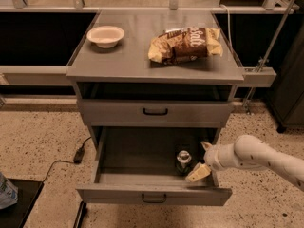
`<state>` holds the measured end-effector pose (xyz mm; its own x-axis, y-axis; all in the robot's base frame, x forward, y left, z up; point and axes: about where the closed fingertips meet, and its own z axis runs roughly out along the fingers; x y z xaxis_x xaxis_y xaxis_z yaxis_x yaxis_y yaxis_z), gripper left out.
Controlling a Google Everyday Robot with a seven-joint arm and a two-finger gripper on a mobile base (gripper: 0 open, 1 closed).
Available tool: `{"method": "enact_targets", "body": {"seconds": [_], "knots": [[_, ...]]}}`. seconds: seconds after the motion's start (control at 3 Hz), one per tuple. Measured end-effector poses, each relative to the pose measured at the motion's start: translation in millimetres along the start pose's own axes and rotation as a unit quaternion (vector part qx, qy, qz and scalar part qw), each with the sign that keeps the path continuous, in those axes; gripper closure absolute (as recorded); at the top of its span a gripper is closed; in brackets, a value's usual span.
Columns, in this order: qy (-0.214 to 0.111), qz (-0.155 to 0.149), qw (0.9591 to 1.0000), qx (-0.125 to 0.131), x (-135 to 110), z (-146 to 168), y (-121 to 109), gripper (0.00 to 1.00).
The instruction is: Pick green can from middle drawer and place on counter
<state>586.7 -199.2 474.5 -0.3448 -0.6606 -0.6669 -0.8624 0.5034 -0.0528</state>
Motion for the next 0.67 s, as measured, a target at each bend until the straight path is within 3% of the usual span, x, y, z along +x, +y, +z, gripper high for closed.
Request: {"method": "enact_targets", "body": {"seconds": [0.67], "knots": [[-0.029,0.047,0.9977,-0.040,-1,65,26,0.00]]}}
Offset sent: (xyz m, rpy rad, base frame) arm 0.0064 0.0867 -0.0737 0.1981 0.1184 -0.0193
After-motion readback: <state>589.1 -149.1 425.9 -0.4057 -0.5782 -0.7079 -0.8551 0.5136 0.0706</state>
